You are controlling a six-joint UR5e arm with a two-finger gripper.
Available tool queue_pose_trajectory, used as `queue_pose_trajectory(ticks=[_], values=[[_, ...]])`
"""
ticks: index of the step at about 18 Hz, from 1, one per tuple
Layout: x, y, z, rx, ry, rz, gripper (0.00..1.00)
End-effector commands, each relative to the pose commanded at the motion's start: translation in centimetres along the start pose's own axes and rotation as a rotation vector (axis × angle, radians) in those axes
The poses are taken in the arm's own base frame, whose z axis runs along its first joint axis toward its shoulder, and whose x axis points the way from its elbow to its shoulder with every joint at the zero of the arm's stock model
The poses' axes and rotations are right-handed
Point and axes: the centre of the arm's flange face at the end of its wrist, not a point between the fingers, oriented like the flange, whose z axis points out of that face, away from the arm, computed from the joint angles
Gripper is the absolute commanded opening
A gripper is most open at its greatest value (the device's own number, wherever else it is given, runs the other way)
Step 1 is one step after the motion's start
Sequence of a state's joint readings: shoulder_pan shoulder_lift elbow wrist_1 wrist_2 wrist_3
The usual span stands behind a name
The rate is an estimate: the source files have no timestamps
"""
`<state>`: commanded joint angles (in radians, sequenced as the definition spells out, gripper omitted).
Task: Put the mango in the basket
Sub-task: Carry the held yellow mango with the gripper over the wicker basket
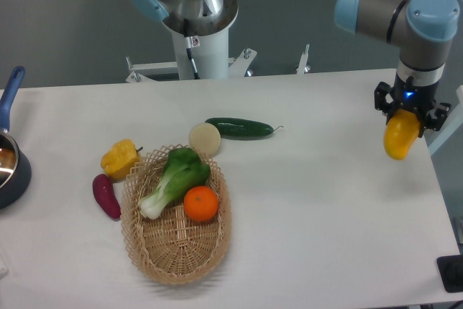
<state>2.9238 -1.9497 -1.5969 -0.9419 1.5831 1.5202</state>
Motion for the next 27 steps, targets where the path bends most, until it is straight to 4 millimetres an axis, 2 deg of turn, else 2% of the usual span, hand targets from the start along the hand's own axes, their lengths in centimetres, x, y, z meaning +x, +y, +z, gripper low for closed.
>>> queue_pose_trajectory(ticks=[8,11,14,16,21,24,27], values=[[0.6,-0.6,0.1,-0.013,0.014,0.002,0.46],[1.2,-3.6,-0.5,0.003,0.007,0.048,0.45],[2.8,-7.8,-1.6,0.029,-0.004,0.086,0.45],[4.3,-10.3,-2.8,0.041,-0.014,0.090,0.45],[9.0,-18.9,-3.7,0.080,-0.016,0.187,0.45],[10.2,-22.3,-4.5,0.106,-0.045,0.227,0.45],[13.0,-25.4,-4.2,0.139,-0.019,0.256,0.45]])
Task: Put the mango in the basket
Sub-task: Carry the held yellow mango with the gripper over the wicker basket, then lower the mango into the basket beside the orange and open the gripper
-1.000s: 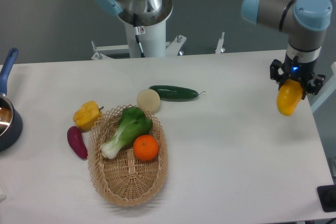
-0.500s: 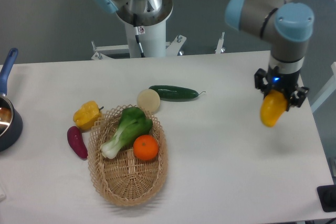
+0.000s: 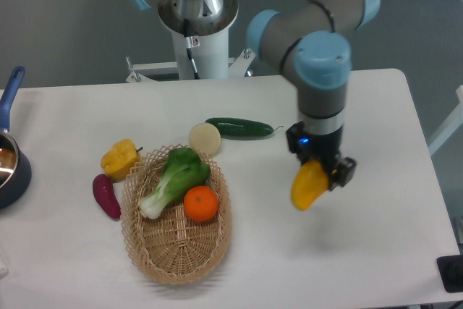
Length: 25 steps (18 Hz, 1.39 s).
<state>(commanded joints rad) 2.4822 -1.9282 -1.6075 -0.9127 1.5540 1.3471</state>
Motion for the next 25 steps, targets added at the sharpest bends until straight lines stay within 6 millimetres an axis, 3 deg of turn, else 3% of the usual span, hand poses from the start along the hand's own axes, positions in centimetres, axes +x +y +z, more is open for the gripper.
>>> queue_pose_trajectory(ticks=[3,5,10,12,15,16,17,22,25], values=[[2.6,-4.5,1.6,0.012,0.036,0.017,0.47],[4.8,-8.2,3.5,0.016,0.074,0.051,0.53],[8.8,-13.6,5.9,0.018,0.123,0.099,0.54],[9.6,-15.4,6.2,0.022,0.124,0.121,0.61],[9.7,-17.2,6.2,0.030,0.116,0.107,0.80],[9.6,-17.5,6.2,0.031,0.113,0.094,0.95],[9.6,-17.8,6.2,0.032,0.112,0.090,1.00],[9.7,-17.8,5.6,0.031,0.104,0.085,1.00],[9.0,-18.0,3.8,0.042,0.072,0.061,1.00]])
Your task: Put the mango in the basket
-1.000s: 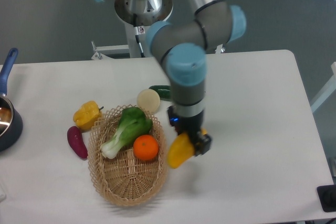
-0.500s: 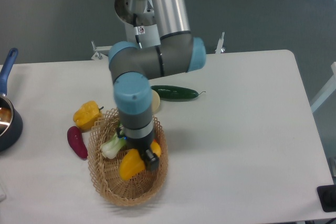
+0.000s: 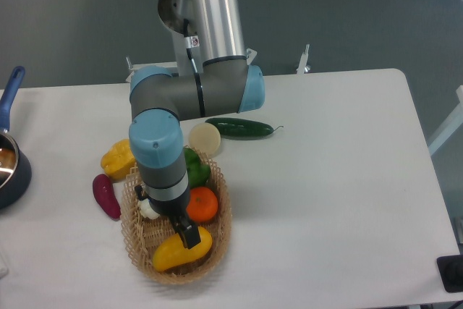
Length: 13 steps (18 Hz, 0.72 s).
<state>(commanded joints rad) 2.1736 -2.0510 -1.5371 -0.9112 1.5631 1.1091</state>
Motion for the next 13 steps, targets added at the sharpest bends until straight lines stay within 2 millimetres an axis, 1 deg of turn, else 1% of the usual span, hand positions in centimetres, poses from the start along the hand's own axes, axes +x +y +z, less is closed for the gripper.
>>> queue_pose_trajectory(ticks=[1,2,3,4,5,7,8,10,11,13], values=[[-0.5,0.5,-1.1,0.004,-0.017,-0.012,1.00],[-1.5,2.1,-2.2,0.004,-0.034,-0.040,1.00],[-2.7,4.2,-3.7,0.005,-0.058,-0.075,1.00],[-3.6,5.8,-5.2,0.009,-0.080,-0.103,1.00],[-4.6,8.1,-5.8,0.003,-0.090,-0.140,1.00],[-6.4,13.8,-5.7,-0.021,-0.088,-0.228,1.00],[-6.8,16.6,-5.3,-0.036,-0.081,-0.266,1.00],[-8.3,23.7,-5.2,-0.062,-0.081,-0.369,1.00],[-9.1,26.9,-5.3,-0.074,-0.085,-0.406,1.00],[-10.1,32.3,-5.5,-0.094,-0.088,-0.449,1.00]])
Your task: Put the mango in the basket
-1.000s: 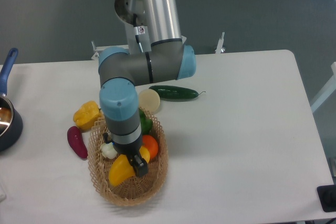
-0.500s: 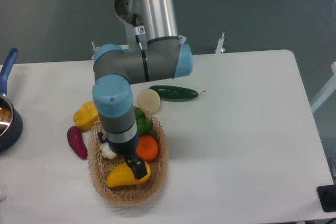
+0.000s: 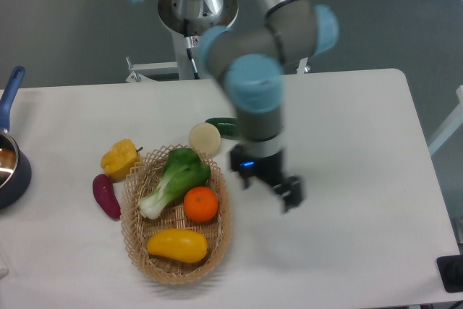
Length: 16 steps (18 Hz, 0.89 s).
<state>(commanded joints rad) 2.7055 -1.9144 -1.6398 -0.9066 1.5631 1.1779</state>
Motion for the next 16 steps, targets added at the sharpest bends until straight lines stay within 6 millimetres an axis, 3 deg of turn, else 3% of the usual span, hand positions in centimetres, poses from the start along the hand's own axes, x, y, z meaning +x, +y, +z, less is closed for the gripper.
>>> queue_pose_trajectory(ticks=[5,6,9,12,16], values=[[-5.2,9.1,2.2,-0.037,0.018,-0.011,1.00],[-5.6,9.9,2.8,-0.037,0.026,-0.002,1.00],[-6.2,9.9,2.4,-0.001,0.022,0.067,1.00],[-7.0,10.2,3.6,0.002,0.028,0.096,1.00],[-7.6,10.6,3.5,0.001,0.022,0.092,1.00]])
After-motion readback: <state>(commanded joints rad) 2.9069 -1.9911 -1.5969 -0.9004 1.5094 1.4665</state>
